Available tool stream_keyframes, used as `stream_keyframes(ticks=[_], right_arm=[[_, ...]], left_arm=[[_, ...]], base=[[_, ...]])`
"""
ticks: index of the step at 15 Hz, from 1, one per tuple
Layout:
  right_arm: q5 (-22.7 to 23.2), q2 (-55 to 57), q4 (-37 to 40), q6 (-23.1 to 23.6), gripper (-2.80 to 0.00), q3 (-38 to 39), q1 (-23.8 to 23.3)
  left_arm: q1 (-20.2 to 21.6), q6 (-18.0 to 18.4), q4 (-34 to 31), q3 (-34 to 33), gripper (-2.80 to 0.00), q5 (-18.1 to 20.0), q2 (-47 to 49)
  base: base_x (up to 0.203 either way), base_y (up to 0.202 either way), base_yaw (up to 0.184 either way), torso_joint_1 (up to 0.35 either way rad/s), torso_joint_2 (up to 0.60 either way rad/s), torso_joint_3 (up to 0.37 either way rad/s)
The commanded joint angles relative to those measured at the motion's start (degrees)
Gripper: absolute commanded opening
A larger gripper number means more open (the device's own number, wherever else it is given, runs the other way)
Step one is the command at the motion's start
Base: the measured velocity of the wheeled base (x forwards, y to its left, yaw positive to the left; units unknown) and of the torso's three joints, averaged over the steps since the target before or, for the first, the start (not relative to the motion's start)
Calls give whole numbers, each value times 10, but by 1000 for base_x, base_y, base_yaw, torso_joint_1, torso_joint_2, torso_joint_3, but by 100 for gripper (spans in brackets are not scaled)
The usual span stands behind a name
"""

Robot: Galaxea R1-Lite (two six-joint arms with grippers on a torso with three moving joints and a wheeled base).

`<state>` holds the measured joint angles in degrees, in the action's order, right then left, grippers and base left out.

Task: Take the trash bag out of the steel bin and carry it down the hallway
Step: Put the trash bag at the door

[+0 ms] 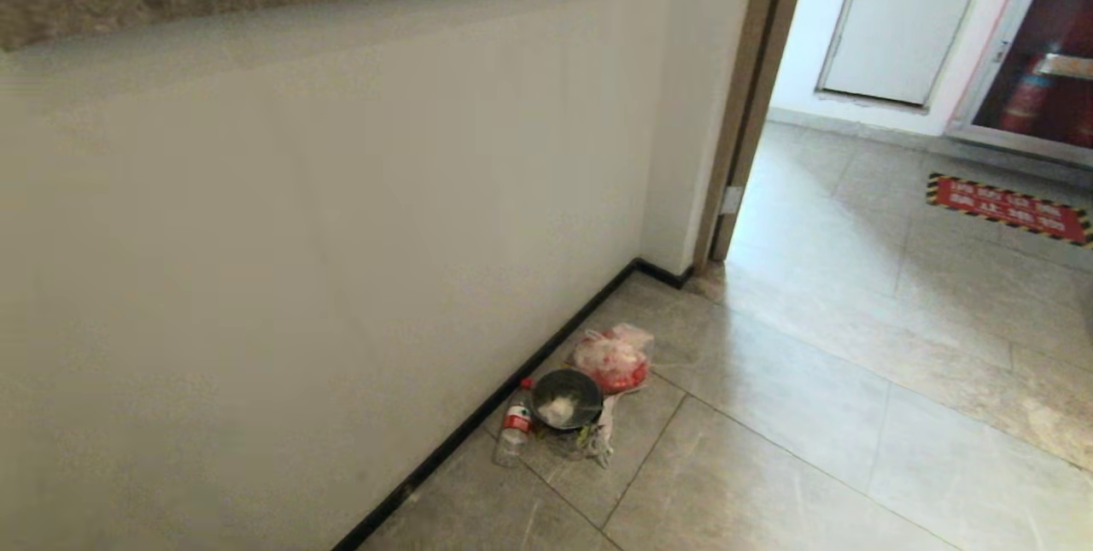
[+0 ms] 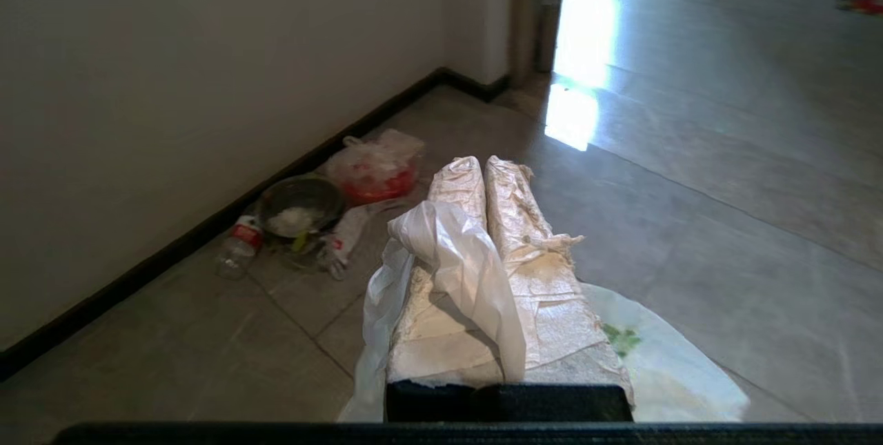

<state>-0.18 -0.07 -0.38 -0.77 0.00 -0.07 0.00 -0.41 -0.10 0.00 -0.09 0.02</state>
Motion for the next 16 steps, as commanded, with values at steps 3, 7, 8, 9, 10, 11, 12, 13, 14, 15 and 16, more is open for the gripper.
stream_keyframes(ticks=[3,7,8,9,10,11,12,13,14,15,16], right_arm=[[0,0,-1,0,-280,0,0],[0,0,0,0,-280,0,0],[0,0,0,0,-280,0,0],[0,0,-1,0,-280,0,0],[0,0,-1,0,-280,0,0],[0,0,-1,0,-280,0,0],[0,0,-1,0,-280,0,0],[0,0,-1,0,-280,0,0],[0,0,0,0,-280,1,0],[0,0,0,0,-280,0,0],[0,0,-1,0,-280,1,0]], left_arm=[[0,0,0,0,-280,0,0],[0,0,0,0,-280,0,0],[0,0,0,0,-280,0,0],[0,0,0,0,-280,0,0],[0,0,0,0,-280,0,0],[0,0,0,0,-280,0,0],[0,0,0,0,-280,0,0],[0,0,0,0,-280,0,0],[0,0,0,0,-280,0,0],[0,0,0,0,-280,1,0],[0,0,0,0,-280,0,0]], base=[[1,-16,167,-1,-1,1],[2,-18,167,3,4,1],[2,-19,170,2,3,-2],[5,-18,164,5,-2,5],[2,-14,166,-1,1,-4],[5,-19,169,2,1,2],[1,-19,165,-2,-1,-1],[1,-19,168,2,2,3],[3,-11,171,6,10,-1],[5,-21,163,7,2,-2],[3,-17,171,-7,-7,7]])
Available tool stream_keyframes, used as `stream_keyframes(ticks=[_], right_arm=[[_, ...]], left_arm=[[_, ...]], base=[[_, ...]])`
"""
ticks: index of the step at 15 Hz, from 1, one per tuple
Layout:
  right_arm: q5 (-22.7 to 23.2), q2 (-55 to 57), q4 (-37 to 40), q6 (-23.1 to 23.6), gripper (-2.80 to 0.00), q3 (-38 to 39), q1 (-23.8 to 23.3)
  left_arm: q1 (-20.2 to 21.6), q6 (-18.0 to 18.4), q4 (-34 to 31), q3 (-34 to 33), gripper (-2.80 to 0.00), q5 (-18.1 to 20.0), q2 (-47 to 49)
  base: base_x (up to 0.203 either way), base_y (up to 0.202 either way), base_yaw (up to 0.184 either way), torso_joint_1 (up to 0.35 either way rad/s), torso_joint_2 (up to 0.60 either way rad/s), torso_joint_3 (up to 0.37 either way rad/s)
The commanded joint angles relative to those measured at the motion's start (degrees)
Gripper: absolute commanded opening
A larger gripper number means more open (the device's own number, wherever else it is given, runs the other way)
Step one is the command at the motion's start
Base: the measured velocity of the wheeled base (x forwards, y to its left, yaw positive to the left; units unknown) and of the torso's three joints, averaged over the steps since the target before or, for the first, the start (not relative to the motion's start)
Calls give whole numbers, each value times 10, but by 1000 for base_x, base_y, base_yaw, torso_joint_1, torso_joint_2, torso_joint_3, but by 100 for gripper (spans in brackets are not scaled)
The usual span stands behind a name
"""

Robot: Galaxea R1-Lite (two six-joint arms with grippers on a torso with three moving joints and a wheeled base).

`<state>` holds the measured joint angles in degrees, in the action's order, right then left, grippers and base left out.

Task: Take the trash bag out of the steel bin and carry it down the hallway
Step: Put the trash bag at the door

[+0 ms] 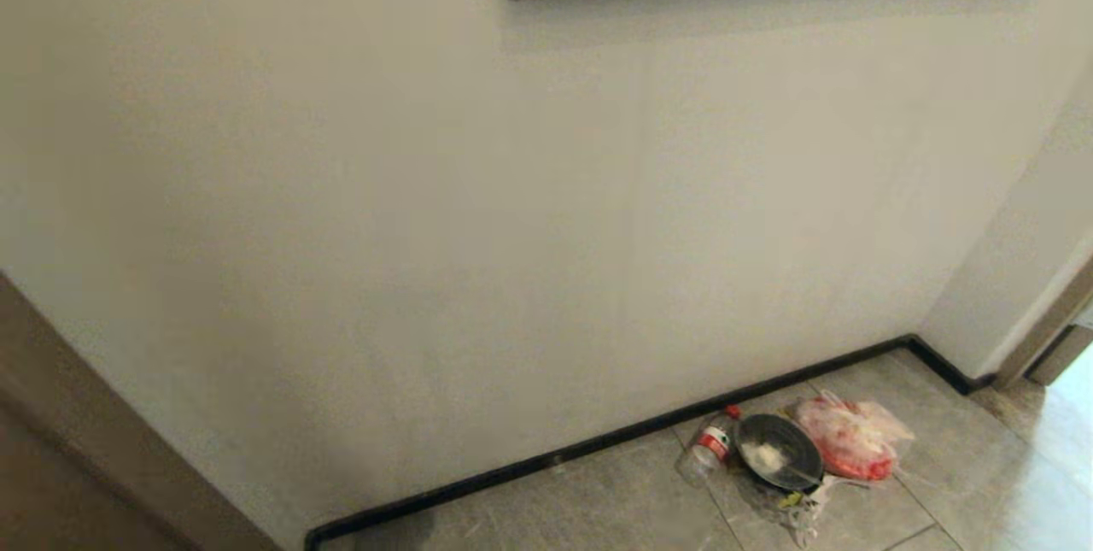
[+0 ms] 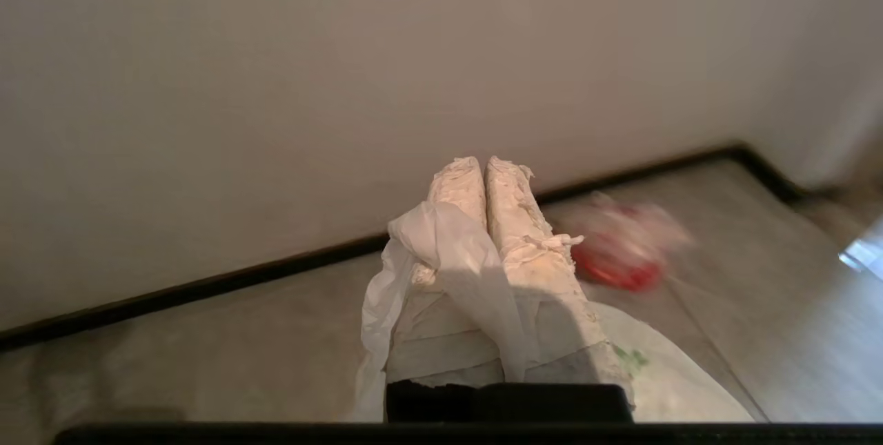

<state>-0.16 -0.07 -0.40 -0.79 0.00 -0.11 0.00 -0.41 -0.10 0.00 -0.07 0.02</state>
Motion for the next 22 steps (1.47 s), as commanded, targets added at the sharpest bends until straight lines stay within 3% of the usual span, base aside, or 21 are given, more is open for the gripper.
stream_keyframes(ticks=[1,12,22], right_arm=[[0,0,1,0,-280,0,0],[1,0,1,0,-280,0,0],[2,0,1,-1,-280,0,0]], left_arm=[[0,0,0,0,-280,0,0],[0,0,0,0,-280,0,0],[0,1,0,0,-280,0,0]], base=[[1,-15,165,-3,2,-2],[3,-15,155,1,2,3],[0,0,0,0,0,0]])
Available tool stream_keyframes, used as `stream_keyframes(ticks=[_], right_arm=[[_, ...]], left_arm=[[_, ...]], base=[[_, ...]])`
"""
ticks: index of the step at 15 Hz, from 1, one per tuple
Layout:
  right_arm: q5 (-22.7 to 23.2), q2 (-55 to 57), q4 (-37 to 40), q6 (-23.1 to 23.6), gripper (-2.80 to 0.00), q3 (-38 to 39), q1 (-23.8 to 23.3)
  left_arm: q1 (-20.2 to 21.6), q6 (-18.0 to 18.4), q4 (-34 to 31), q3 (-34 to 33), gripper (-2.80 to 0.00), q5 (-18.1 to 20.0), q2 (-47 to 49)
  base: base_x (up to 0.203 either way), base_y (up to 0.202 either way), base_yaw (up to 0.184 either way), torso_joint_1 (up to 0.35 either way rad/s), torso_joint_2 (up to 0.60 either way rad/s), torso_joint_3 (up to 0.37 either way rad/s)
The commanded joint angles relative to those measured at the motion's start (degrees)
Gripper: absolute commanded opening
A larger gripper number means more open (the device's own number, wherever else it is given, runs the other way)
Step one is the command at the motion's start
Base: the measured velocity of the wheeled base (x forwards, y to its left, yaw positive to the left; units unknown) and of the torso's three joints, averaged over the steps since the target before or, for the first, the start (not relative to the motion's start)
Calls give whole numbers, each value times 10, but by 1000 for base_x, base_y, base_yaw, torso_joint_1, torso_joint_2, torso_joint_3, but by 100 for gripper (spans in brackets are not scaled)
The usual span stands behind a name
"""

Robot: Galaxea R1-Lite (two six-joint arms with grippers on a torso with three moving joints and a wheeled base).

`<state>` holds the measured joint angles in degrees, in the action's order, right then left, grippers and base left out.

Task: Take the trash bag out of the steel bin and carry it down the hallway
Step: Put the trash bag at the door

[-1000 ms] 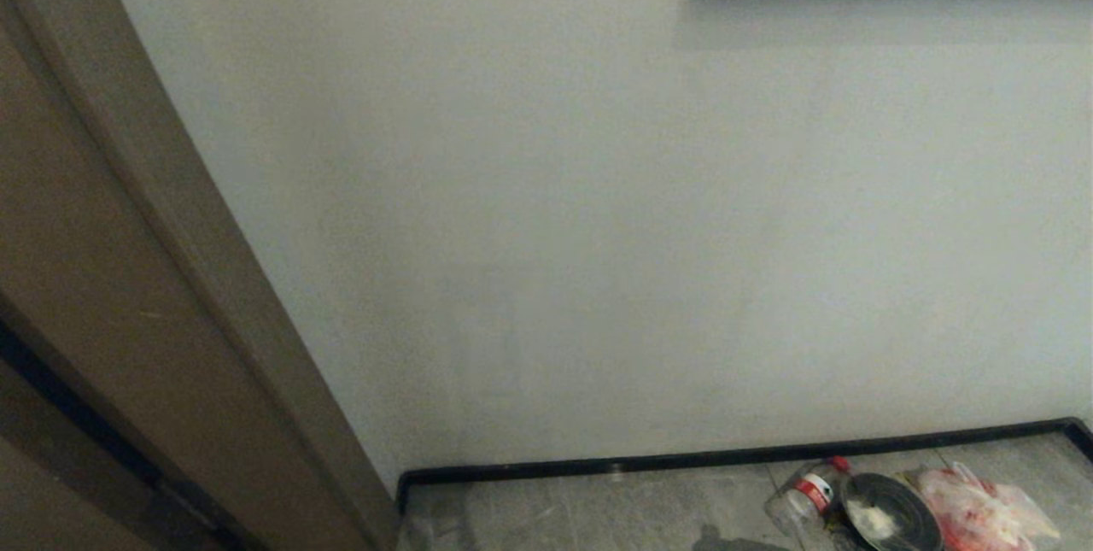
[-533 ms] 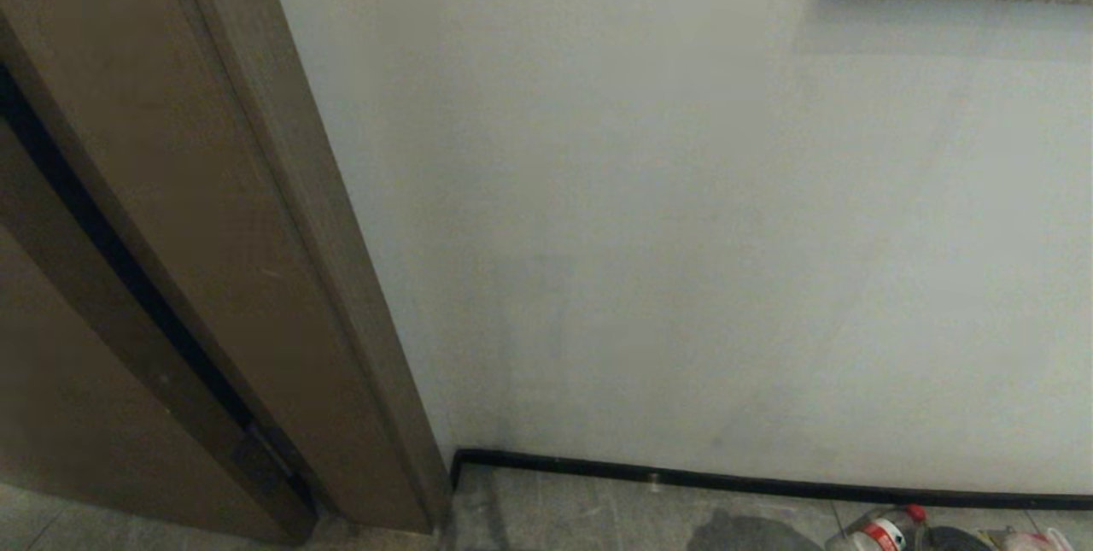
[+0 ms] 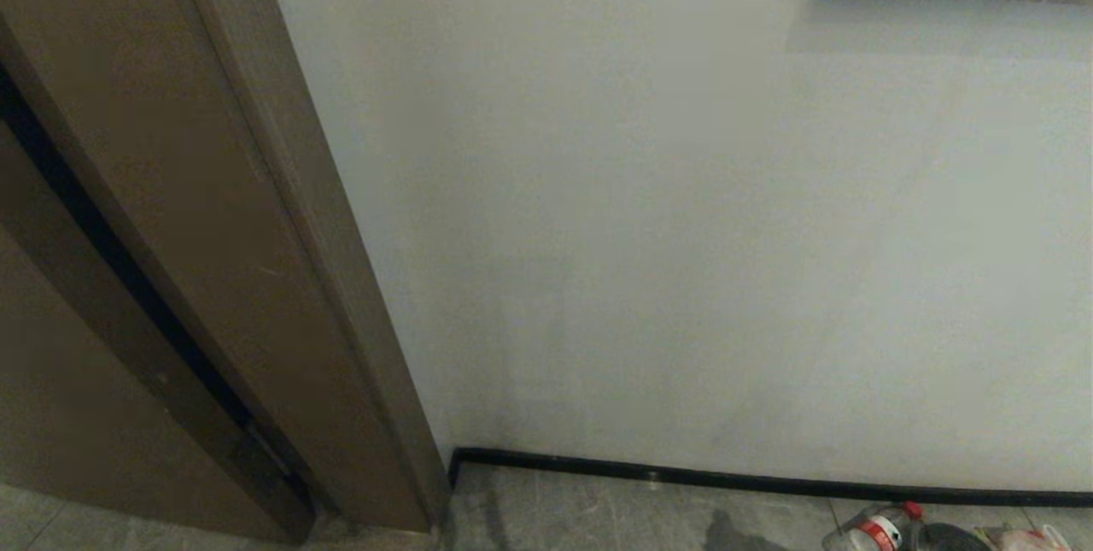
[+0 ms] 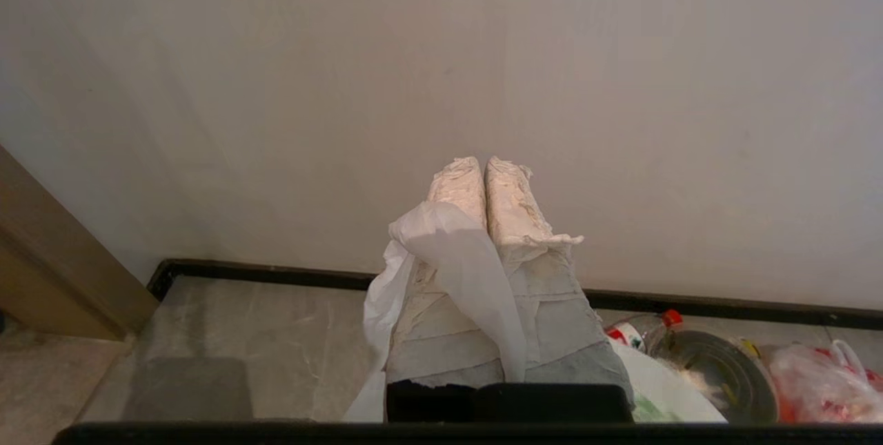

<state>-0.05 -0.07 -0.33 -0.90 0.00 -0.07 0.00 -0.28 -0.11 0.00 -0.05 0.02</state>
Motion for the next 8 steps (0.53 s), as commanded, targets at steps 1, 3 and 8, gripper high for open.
stream_keyframes(ticks=[1,3,8], right_arm=[[1,0,0,1,-280,1,0],[0,0,0,0,-280,1,0],[0,0,0,0,-280,0,0]], left_arm=[[0,-1,0,0,-280,0,0],[0,-1,0,0,-280,0,0],[0,-1,0,0,-280,0,0]], base=[[0,0,0,0,0,0],[0,0,0,2,4,-77],[0,0,0,1,3,-179]])
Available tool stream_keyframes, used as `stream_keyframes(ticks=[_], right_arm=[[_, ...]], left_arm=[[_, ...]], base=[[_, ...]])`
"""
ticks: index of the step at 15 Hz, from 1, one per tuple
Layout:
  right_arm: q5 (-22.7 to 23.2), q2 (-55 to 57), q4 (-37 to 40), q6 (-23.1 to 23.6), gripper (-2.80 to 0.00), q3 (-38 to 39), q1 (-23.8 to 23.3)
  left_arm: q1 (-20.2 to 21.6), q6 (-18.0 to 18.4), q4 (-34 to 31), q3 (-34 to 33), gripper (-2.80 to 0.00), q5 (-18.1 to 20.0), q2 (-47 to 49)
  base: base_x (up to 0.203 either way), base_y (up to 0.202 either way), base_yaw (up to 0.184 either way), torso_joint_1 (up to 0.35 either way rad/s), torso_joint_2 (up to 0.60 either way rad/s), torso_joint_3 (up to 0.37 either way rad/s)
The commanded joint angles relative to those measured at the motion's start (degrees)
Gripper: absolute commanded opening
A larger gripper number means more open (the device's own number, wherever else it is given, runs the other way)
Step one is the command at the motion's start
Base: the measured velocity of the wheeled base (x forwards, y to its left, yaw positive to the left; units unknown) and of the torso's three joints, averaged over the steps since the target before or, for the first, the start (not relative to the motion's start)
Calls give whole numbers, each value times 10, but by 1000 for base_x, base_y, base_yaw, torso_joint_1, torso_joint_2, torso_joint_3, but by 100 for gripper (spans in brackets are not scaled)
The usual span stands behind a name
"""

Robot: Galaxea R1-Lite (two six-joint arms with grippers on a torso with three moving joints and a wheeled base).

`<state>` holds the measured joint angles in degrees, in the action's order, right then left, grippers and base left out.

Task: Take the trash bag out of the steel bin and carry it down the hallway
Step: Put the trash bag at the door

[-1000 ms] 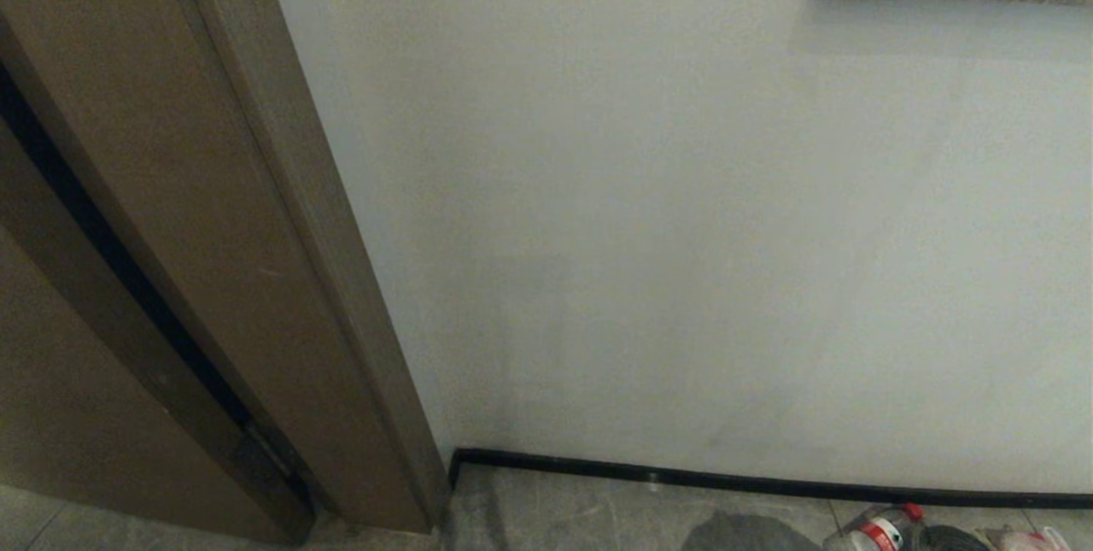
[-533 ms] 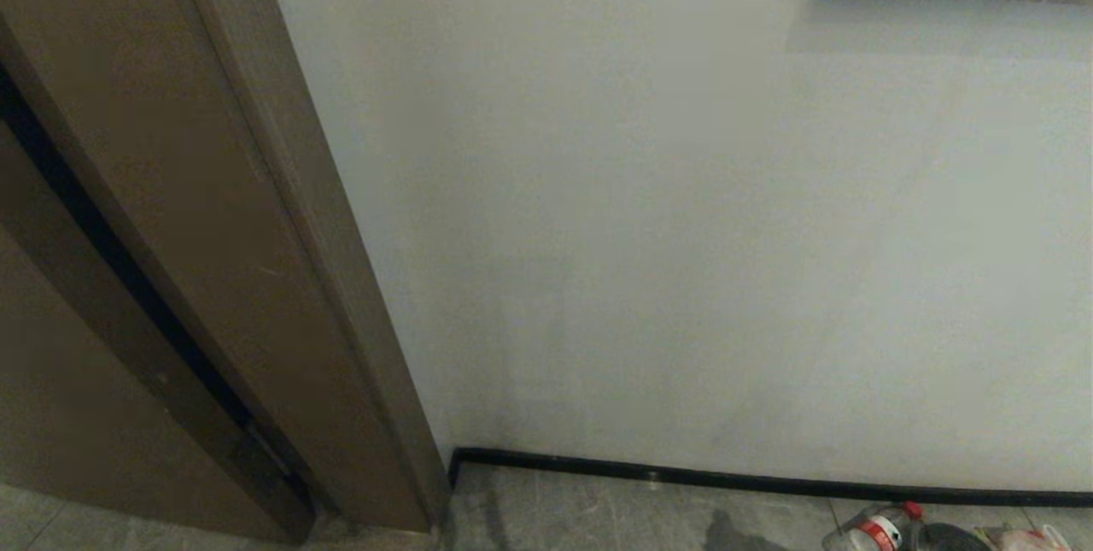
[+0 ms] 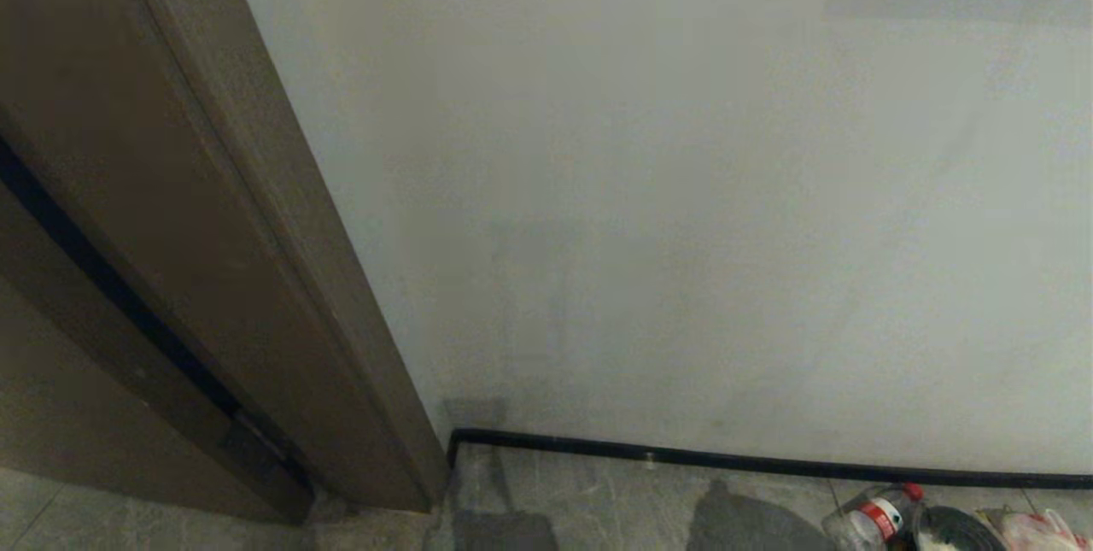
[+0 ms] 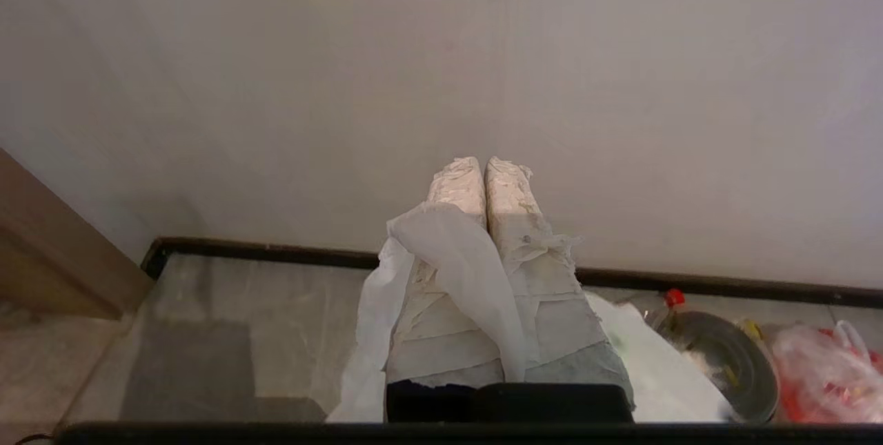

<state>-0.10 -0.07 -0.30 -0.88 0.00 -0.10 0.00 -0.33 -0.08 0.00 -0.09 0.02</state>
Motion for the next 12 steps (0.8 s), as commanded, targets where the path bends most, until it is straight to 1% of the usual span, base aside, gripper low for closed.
stream_keyframes(ticks=[1,12], right_arm=[[0,0,0,0,-280,0,0],[1,0,0,1,-280,0,0]], left_arm=[[0,0,0,0,-280,0,0],[0,0,0,0,-280,0,0]], base=[[0,0,0,2,2,-193],[0,0,0,2,3,-195]])
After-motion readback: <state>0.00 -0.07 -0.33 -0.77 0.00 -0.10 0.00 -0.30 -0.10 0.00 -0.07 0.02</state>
